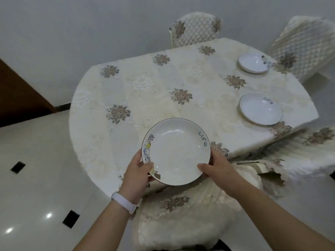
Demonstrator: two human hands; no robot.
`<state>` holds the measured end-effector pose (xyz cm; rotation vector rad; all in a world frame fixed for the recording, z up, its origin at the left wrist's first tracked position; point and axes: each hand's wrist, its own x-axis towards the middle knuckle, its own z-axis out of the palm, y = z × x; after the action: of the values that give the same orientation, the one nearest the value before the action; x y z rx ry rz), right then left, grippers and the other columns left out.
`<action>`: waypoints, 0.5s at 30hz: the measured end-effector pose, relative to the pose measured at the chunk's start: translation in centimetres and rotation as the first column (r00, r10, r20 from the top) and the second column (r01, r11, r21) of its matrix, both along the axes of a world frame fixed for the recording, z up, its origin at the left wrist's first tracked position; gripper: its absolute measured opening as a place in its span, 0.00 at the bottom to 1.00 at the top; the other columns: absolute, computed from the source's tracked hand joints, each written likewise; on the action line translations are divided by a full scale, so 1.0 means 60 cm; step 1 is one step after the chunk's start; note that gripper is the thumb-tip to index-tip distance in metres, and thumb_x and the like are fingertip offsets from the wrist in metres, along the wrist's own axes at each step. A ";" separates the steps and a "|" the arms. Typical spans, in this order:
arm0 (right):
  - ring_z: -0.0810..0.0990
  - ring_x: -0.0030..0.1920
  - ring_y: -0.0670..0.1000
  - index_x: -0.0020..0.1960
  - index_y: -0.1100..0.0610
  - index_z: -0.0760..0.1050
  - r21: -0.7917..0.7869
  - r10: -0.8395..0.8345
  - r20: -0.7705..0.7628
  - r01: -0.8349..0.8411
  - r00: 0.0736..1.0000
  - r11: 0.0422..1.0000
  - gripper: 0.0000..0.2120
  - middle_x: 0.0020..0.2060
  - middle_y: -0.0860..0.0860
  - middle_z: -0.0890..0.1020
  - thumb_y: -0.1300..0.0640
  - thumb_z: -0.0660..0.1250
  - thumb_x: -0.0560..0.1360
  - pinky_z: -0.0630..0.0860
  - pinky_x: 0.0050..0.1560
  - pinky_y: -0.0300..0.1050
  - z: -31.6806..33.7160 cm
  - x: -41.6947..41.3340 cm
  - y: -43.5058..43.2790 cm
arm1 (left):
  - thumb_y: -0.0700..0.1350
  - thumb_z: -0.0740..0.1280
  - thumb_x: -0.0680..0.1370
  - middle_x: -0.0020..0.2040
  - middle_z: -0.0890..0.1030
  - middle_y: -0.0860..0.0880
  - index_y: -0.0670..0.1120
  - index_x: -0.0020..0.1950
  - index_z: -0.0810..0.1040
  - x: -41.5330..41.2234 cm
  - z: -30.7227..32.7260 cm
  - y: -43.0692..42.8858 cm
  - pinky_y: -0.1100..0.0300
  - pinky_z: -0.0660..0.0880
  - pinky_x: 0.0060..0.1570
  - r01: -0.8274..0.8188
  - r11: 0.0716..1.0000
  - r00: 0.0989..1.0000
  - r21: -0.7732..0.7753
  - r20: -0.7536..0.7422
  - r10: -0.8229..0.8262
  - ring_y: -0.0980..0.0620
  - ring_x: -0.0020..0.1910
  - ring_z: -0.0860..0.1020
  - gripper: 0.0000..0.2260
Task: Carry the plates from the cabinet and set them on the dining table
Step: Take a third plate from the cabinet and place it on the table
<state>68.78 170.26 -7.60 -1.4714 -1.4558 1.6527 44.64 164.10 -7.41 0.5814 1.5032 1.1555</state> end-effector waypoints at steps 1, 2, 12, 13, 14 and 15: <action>0.83 0.45 0.45 0.57 0.38 0.74 -0.008 0.029 -0.007 -0.029 1.000 1.000 0.20 0.47 0.43 0.85 0.54 0.69 0.67 0.80 0.40 0.41 -0.007 0.006 0.016 | 0.32 0.60 0.79 0.50 0.86 0.50 0.60 0.58 0.78 0.012 -0.002 0.007 0.55 0.81 0.36 -0.025 1.000 1.000 -0.007 -0.013 0.025 0.49 0.42 0.84 0.23; 0.83 0.45 0.44 0.56 0.37 0.73 -0.014 0.053 -0.014 -0.053 0.999 0.999 0.20 0.47 0.42 0.85 0.53 0.69 0.67 0.79 0.40 0.40 -0.014 0.012 0.031 | 0.31 0.60 0.79 0.48 0.86 0.51 0.60 0.57 0.79 0.023 -0.005 0.014 0.57 0.80 0.33 -0.054 0.998 0.998 -0.011 -0.025 0.054 0.52 0.41 0.84 0.23; 0.81 0.40 0.47 0.53 0.42 0.72 -0.035 0.215 0.047 -0.213 0.976 0.976 0.15 0.48 0.47 0.82 0.58 0.69 0.72 0.79 0.37 0.38 -0.072 0.033 0.143 | 0.32 0.63 0.78 0.48 0.86 0.50 0.58 0.60 0.78 0.070 -0.052 0.061 0.64 0.78 0.32 -0.265 0.962 0.961 -0.059 -0.101 0.258 0.55 0.38 0.84 0.22; 0.82 0.39 0.45 0.52 0.41 0.72 -0.032 0.223 0.059 -0.221 0.973 0.975 0.15 0.47 0.46 0.83 0.58 0.69 0.72 0.78 0.36 0.36 -0.077 0.027 0.151 | 0.33 0.63 0.78 0.47 0.86 0.51 0.58 0.61 0.78 0.066 -0.057 0.064 0.64 0.78 0.32 -0.274 0.959 0.958 -0.065 -0.108 0.266 0.55 0.39 0.84 0.22; 0.82 0.37 0.43 0.51 0.40 0.72 -0.028 0.231 0.077 -0.230 0.970 0.973 0.15 0.46 0.45 0.83 0.58 0.69 0.72 0.77 0.34 0.34 -0.082 0.021 0.159 | 0.33 0.64 0.78 0.47 0.86 0.51 0.59 0.61 0.78 0.062 -0.064 0.067 0.64 0.78 0.32 -0.283 0.956 0.955 -0.074 -0.112 0.274 0.54 0.40 0.84 0.22; 0.81 0.36 0.41 0.51 0.39 0.72 -0.025 0.239 0.100 -0.238 0.966 0.971 0.15 0.45 0.45 0.83 0.58 0.68 0.72 0.76 0.32 0.33 -0.088 0.014 0.166 | 0.33 0.64 0.78 0.47 0.87 0.51 0.59 0.60 0.78 0.059 -0.071 0.068 0.64 0.78 0.33 -0.292 0.953 0.953 -0.086 -0.114 0.281 0.54 0.41 0.84 0.22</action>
<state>69.59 180.21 -12.86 -1.4529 -1.7402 1.7499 48.15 168.21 -11.67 0.3626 1.7656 1.2755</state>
